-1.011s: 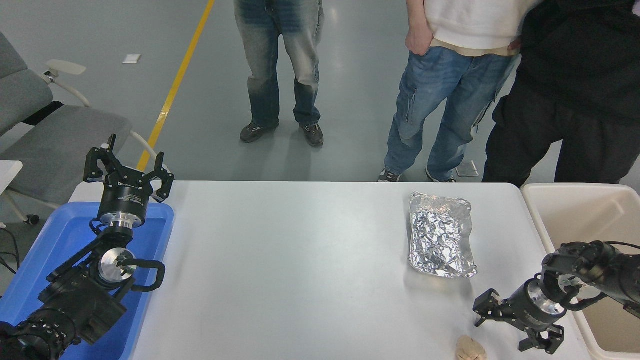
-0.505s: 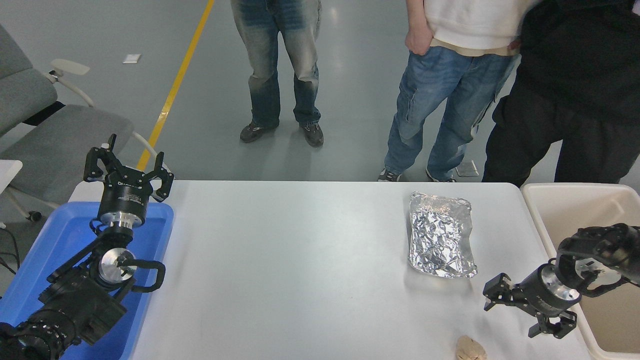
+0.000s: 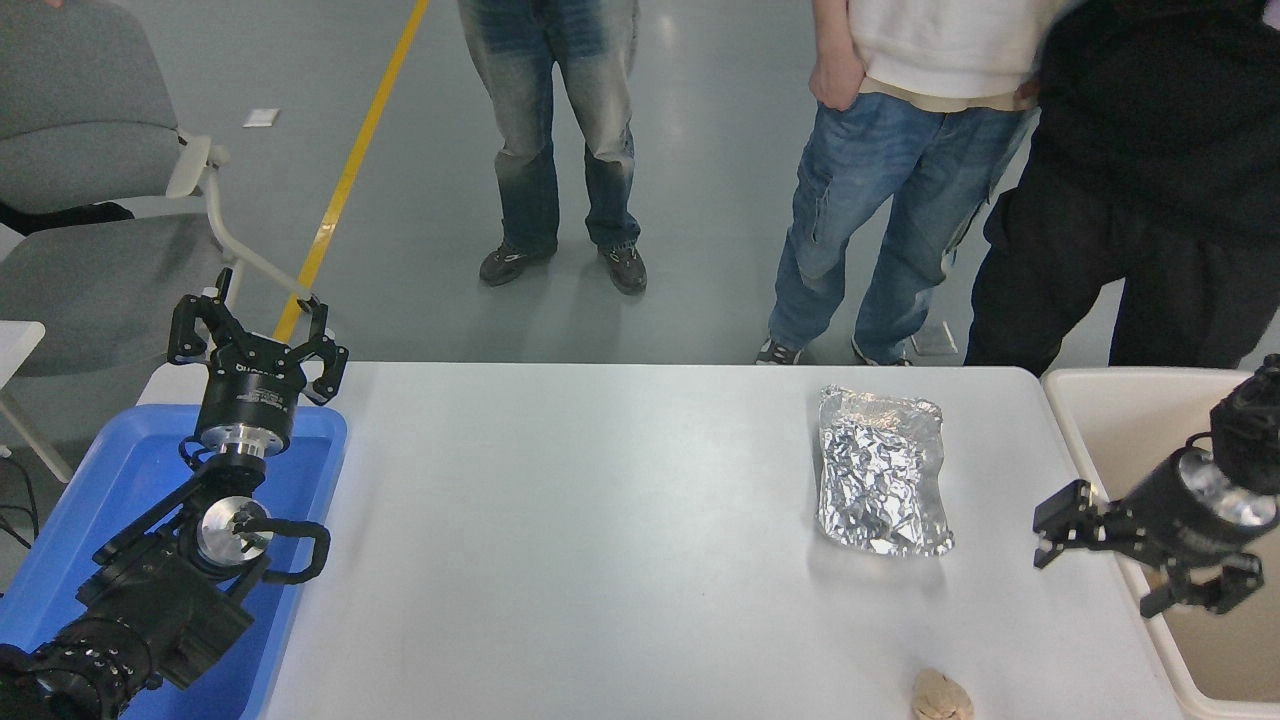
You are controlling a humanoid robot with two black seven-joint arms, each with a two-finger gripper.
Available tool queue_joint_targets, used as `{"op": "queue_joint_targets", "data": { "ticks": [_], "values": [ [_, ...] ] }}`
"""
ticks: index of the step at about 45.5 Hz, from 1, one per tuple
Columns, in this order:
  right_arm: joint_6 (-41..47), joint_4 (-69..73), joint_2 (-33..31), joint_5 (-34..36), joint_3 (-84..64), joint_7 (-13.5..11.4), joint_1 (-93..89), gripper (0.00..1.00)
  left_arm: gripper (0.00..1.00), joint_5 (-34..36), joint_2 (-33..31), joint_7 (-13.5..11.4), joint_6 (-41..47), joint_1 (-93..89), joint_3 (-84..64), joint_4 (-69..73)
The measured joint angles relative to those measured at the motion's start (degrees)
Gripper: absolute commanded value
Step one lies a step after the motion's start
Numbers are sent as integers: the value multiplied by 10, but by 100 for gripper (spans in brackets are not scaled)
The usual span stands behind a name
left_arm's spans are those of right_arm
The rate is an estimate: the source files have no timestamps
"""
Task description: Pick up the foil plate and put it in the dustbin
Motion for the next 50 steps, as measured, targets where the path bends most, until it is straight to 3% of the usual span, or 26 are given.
{"op": "queue_joint_targets", "data": {
  "ticks": [26, 50],
  "values": [
    [24, 118, -10, -5, -125, -2, 335, 100, 99, 0, 0, 0, 0, 0, 0, 0],
    [25, 154, 20, 2, -151, -1, 404, 100, 99, 0, 0, 0, 0, 0, 0, 0]
  ]
}}
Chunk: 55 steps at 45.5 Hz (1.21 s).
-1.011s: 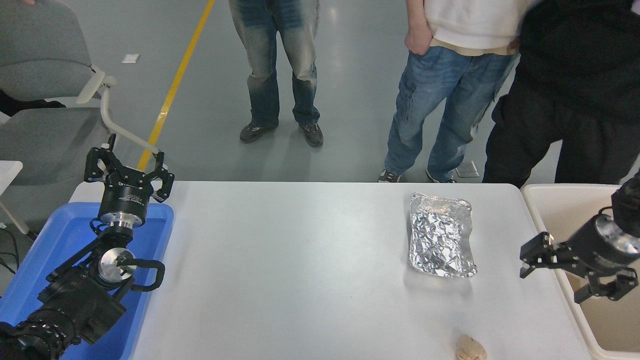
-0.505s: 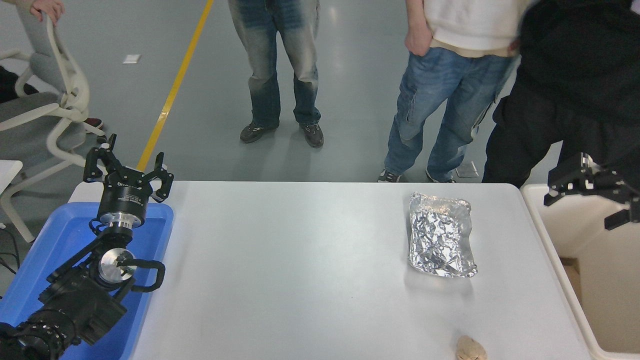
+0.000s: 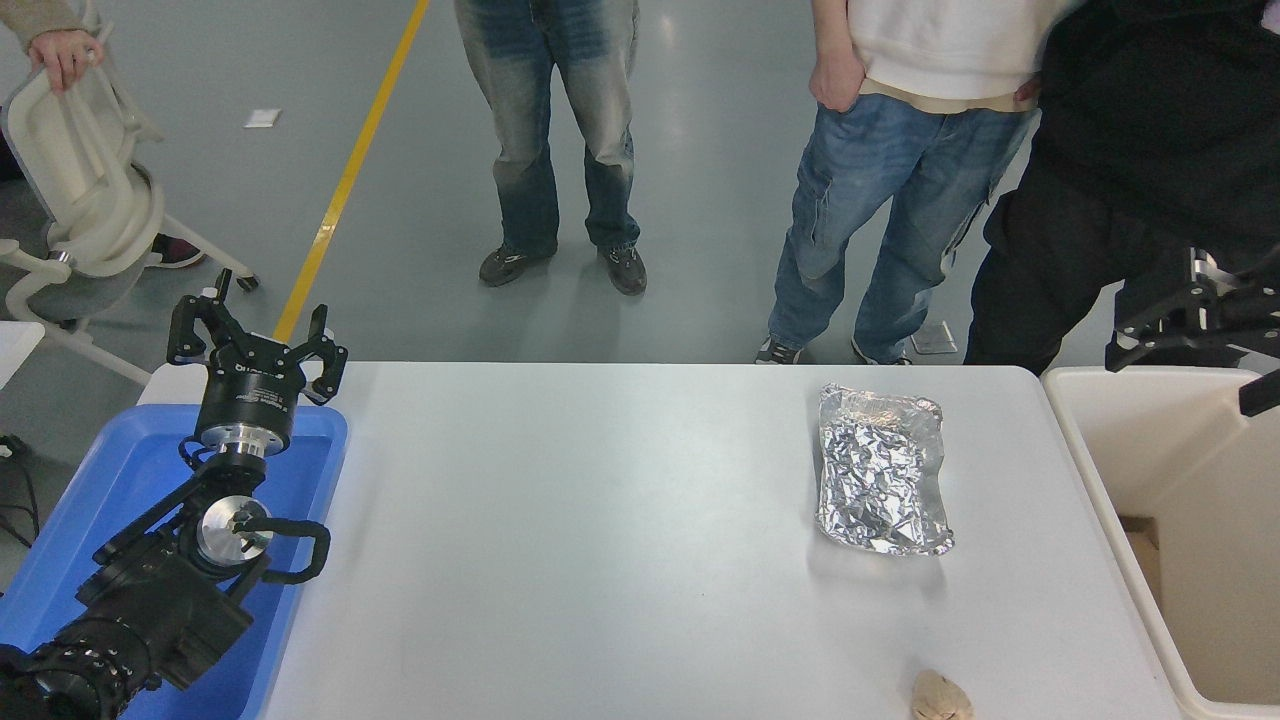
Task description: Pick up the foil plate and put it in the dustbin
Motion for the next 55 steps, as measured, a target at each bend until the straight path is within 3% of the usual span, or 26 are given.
{"op": "queue_joint_targets", "data": {
  "ticks": [17, 36, 55],
  "values": [
    [-30, -57, 20, 2, 66, 1, -92, 100, 99, 0, 0, 0, 0, 0, 0, 0],
    [-242, -225, 173, -5, 144, 1, -378, 100, 99, 0, 0, 0, 0, 0, 0, 0],
    [-335, -403, 268, -6, 173, 0, -601, 100, 99, 1, 0, 0, 0, 0, -1, 0]
  ]
}}
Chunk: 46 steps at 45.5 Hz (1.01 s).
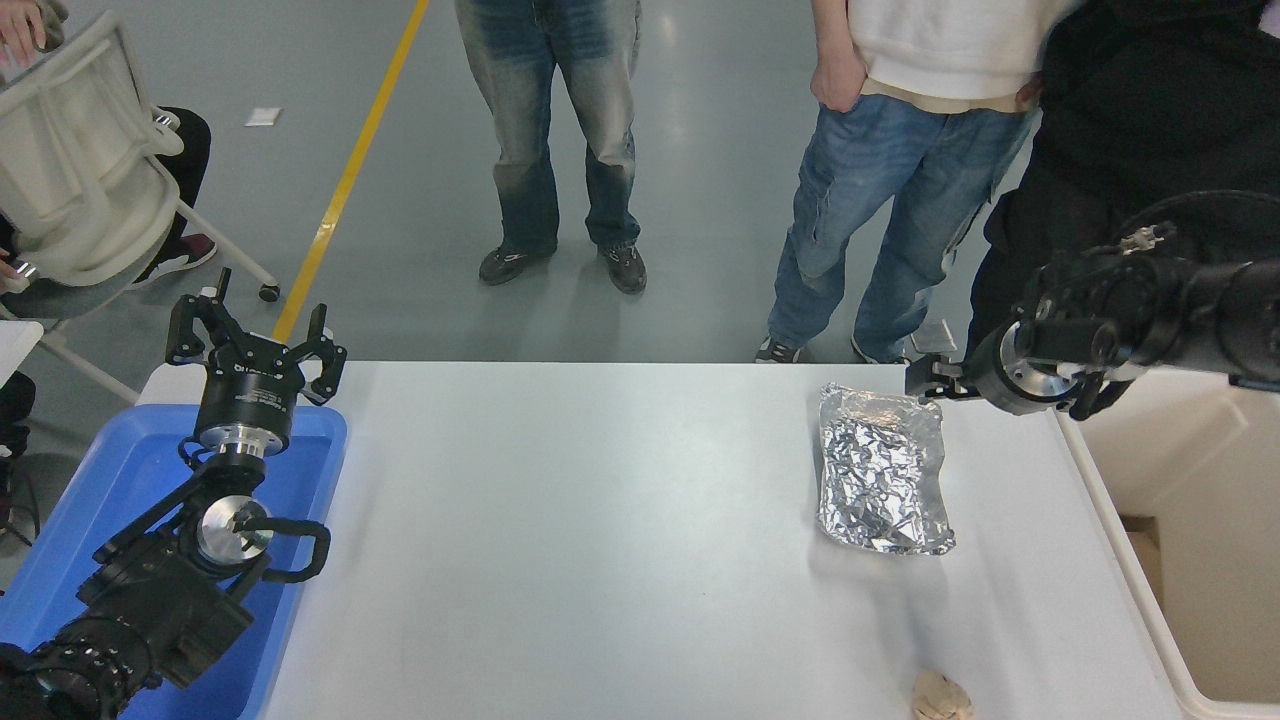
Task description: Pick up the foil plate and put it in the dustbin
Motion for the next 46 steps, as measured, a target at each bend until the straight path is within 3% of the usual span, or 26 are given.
{"op": "queue_joint_targets", "data": {
  "ticks": [12, 22, 34, 36, 42, 46],
  "values": [
    [-44, -70, 32, 1, 8, 0, -84, 99, 99, 0, 0, 0, 0, 0, 0, 0],
    [-58, -118, 47, 1, 19, 0, -138, 87, 99, -1, 0, 0, 0, 0, 0, 0],
    [-84, -149, 52, 3, 24, -1, -179, 86, 99, -1, 0, 0, 0, 0, 0, 0],
    [-86, -153, 53, 4, 25, -1, -184, 77, 99, -1, 0, 0, 0, 0, 0, 0],
    [-91, -159, 53, 10, 28, -1, -194, 25, 99, -1, 0, 0, 0, 0, 0, 0],
    [-91, -159, 51, 18, 30, -1, -197, 2, 99, -1, 0, 0, 0, 0, 0, 0]
  ]
}}
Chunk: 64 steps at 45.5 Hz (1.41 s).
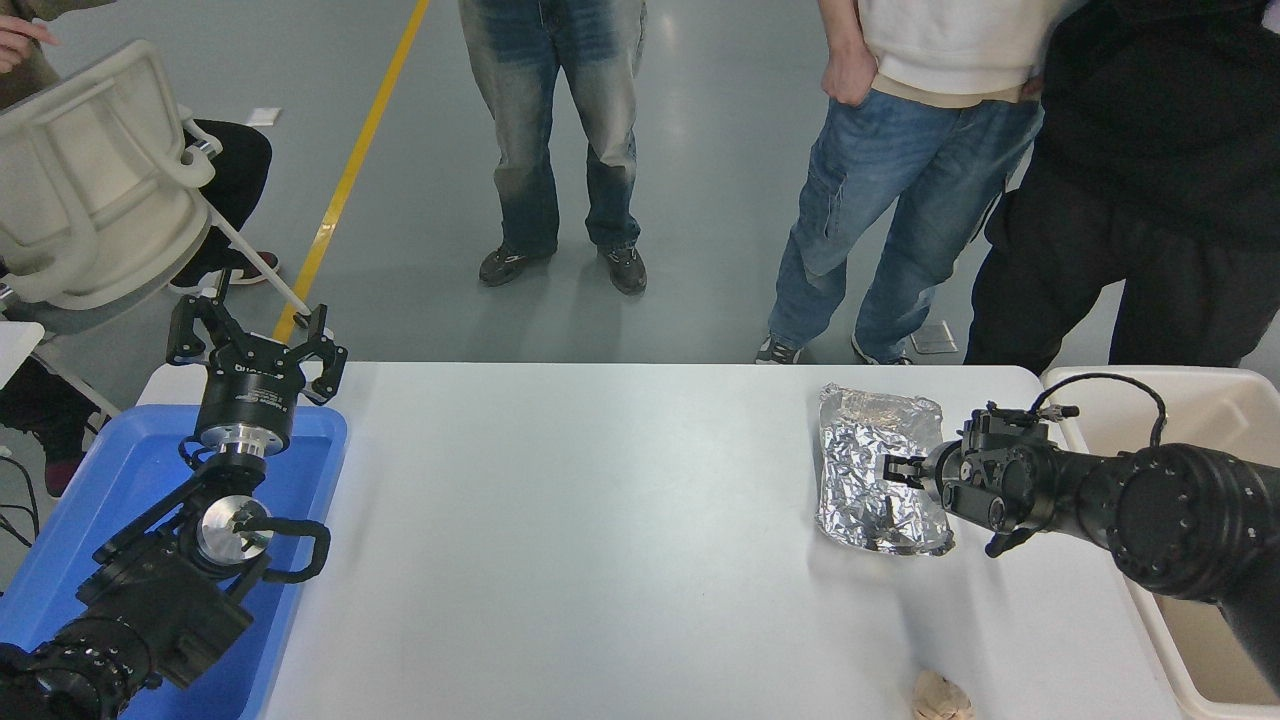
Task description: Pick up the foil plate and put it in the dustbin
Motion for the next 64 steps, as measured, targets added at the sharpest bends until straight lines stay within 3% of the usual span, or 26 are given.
{"op": "queue_joint_targets", "data": {
  "ticks": [35, 55, 64],
  "values": [
    [2, 38, -22, 74, 6, 0, 27, 0, 99, 0, 0, 0, 0, 0, 0, 0],
    [11, 290, -134, 75, -23, 1, 229, 0, 99, 0, 0, 0, 0, 0, 0, 0],
    [69, 395, -187, 75, -42, 2, 352, 0, 99, 0, 0, 0, 0, 0, 0, 0]
  ]
}}
